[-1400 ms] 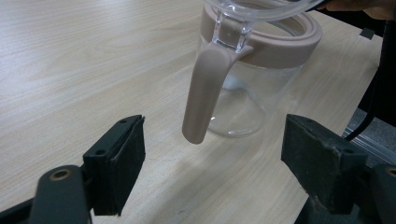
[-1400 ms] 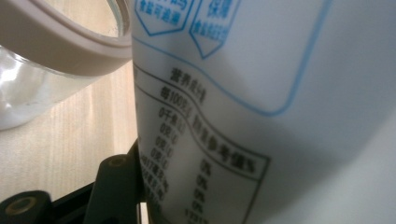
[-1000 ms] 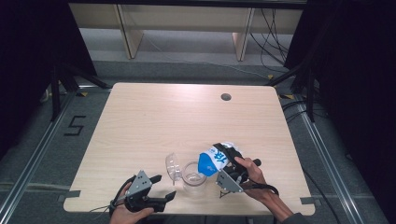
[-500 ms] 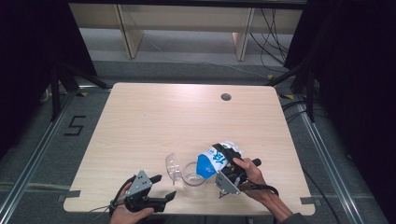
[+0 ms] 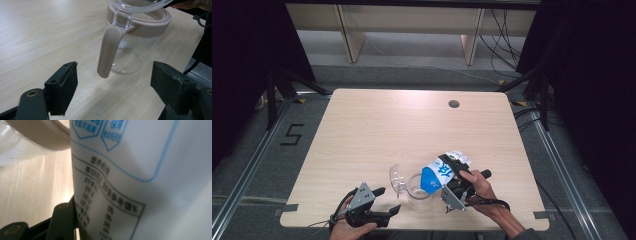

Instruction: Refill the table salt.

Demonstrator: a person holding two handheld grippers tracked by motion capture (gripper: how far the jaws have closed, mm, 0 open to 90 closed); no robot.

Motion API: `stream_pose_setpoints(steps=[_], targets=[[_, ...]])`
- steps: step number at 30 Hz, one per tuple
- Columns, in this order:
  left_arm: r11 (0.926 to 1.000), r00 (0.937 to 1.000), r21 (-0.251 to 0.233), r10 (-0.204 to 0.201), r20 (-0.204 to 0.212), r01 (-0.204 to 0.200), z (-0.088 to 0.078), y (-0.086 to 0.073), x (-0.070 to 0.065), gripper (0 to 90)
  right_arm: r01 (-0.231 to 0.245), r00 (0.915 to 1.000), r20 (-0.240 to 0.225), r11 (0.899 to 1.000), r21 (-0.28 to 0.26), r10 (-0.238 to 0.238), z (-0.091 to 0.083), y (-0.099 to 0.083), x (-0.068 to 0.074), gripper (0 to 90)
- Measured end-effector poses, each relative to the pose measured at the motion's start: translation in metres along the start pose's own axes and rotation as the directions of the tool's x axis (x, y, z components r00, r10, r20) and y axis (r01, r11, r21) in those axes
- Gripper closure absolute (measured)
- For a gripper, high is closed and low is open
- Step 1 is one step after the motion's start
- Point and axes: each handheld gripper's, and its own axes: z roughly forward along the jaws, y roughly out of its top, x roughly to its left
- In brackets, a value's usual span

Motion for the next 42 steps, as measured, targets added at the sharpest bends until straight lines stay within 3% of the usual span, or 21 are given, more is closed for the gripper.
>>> stream_pose_setpoints(steps=[1, 4, 5, 6, 7, 8, 10, 12, 13, 14, 16, 19, 22, 23, 24, 26, 30, 31, 32, 34, 42], targets=[[1.0, 1.0, -0.001, -0.001, 0.0, 0.001, 0.0, 0.0, 0.0, 21.4, -0.05, 0.9987, 0.002, 0.999, -0.016, 0.05, 0.001, -0.001, 0.003, 46.9], [0.9998, 0.9999, -0.007, -0.017, 0.0, 0.017, 0.001, 0.0, -0.001, 21.4, -0.041, 0.9991, 0.008, 0.999, -0.015, 0.041, 0.001, 0.0, 0.002, 46.9], [1.0, 1.0, -0.002, -0.001, 0.004, 0.001, 0.001, 0.0, 0.0, 21.4, 0.001, 0.9999, 0.014, 1.0, -0.016, -0.001, 0.0, 0.001, -0.001, 47.0], [1.0, 1.0, -0.003, -0.007, 0.006, 0.007, 0.001, 0.0, 0.0, 21.4, -0.016, 0.9997, 0.016, 1.0, 0.001, 0.016, 0.0, 0.001, 0.001, 47.2], [0.9998, 0.9998, -0.005, -0.017, 0.003, 0.017, 0.001, -0.001, -0.001, 21.3, 0.038, 0.9989, 0.027, 0.999, 0.039, -0.039, -0.003, -0.001, -0.002, 47.1], [1.0, 1.0, -0.002, -0.001, 0.002, 0.001, 0.0, 0.0, 0.0, 21.3, 0.031, 0.9992, 0.024, 0.998, 0.046, -0.032, -0.004, -0.001, -0.002, 47.1], [1.0, 1.0, -0.004, -0.005, 0.005, 0.005, 0.001, 0.0, 0.0, 21.3, 0.065, 0.9973, 0.031, 0.997, 0.031, -0.066, -0.003, 0.0, -0.004, 47.1], [1.0, 1.0, -0.004, -0.007, 0.004, 0.007, 0.001, 0.0, 0.0, 21.3, 0.068, 0.9971, 0.032, 0.997, 0.038, -0.069, -0.003, 0.0, -0.003, 47.2], [1.0, 1.0, 0.0, -0.001, -0.001, 0.001, 0.0, 0.0, 0.0, 21.3, 0.09, 0.9957, 0.021, 0.995, 0.045, -0.091, -0.003, 0.001, -0.004, 47.2], [1.0, 1.0, 0.001, 0.0, -0.001, 0.0, 0.0, 0.0, 0.0, 21.3, 0.153, 0.9878, 0.025, 0.988, 0.023, -0.153, -0.002, 0.002, -0.008, 47.3], [1.0, 1.0, -0.003, -0.001, 0.004, 0.001, 0.001, 0.0, 0.0, 21.3, 0.099, 0.9945, 0.028, 0.994, 0.054, -0.101, -0.004, 0.001, -0.003, 47.4], [1.0, 1.0, -0.002, 0.0, 0.004, 0.0, 0.0, 0.0, 0.0, 21.3, 0.098, 0.9943, 0.037, 0.994, 0.047, -0.1, -0.003, 0.001, -0.002, 47.5], [0.9999, 0.9999, 0.0, -0.015, -0.002, 0.015, 0.0, 0.0, -0.001, 21.3, 0.118, 0.992, 0.039, 0.992, 0.044, -0.12, -0.003, 0.001, -0.003, 47.6], [0.9998, 0.9999, -0.006, -0.017, 0.0, 0.017, 0.001, 0.0, -0.001, 21.3, 0.173, 0.984, 0.037, 0.984, 0.029, -0.174, -0.002, 0.003, -0.005, 47.6], [1.0, 1.0, -0.001, -0.003, 0.0, 0.003, 0.0, 0.0, -0.001, 21.3, 0.173, 0.984, 0.037, 0.984, 0.029, -0.174, -0.002, 0.003, -0.005, 47.6], [0.9998, 0.9998, -0.005, -0.02, 0.0, 0.02, 0.001, 0.0, -0.002, 21.3, 0.127, 0.9907, 0.043, 0.991, 0.04, -0.129, -0.002, 0.002, -0.001, 47.8], [1.0, 1.0, -0.001, -0.009, 0.0, 0.009, 0.0, 0.0, -0.001, 21.3, 0.132, 0.9896, 0.051, 0.99, 0.04, -0.134, -0.003, 0.002, -0.001, 48.0], [0.9998, 0.9998, -0.004, -0.018, 0.0, 0.018, 0.001, 0.0, -0.001, 21.3, 0.154, 0.9868, 0.044, 0.987, 0.043, -0.156, -0.003, 0.003, -0.002, 48.0], [0.9998, 0.9999, -0.005, -0.017, 0.0, 0.017, 0.001, 0.0, -0.001, 21.3, 0.2, 0.9783, 0.047, 0.979, 0.044, -0.202, -0.004, 0.004, -0.005, 48.0], [1.0, 1.0, -0.003, -0.005, 0.0, 0.005, 0.0, 0.0, -0.001, 21.3, 0.148, 0.9877, 0.043, 0.987, 0.056, -0.151, -0.004, 0.004, 0.0, 48.1], [1.0, 1.0, 0.001, -0.004, 0.004, 0.004, 0.001, 0.0, 0.0, 21.2, 0.173, 0.9826, 0.062, 0.984, 0.043, -0.175, -0.004, 0.004, -0.001, 48.2]])
